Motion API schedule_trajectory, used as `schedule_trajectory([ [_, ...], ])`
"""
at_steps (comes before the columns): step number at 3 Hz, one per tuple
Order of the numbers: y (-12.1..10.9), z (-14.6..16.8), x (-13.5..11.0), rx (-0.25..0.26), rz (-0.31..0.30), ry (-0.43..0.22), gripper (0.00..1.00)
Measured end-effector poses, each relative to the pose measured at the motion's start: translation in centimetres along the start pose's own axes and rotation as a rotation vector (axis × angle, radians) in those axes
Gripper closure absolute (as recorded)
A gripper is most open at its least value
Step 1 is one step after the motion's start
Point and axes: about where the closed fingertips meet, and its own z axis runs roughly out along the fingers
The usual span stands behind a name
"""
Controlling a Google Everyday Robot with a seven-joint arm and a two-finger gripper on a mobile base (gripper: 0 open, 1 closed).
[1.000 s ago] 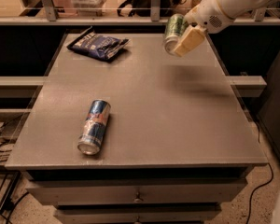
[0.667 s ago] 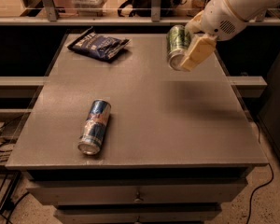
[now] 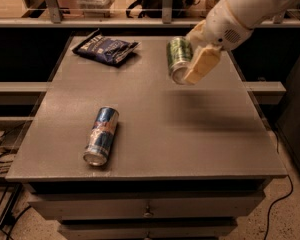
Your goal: Move green can near redbull can
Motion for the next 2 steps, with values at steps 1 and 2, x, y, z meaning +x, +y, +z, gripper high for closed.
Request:
schedule_trajectory([
  [1,3.8,3.3,-2.3,-0.101,-0.085,-0.006,1.0],
  [2,7.1,6.6,-3.3,-0.18,-0.109,-0.034,1.0],
])
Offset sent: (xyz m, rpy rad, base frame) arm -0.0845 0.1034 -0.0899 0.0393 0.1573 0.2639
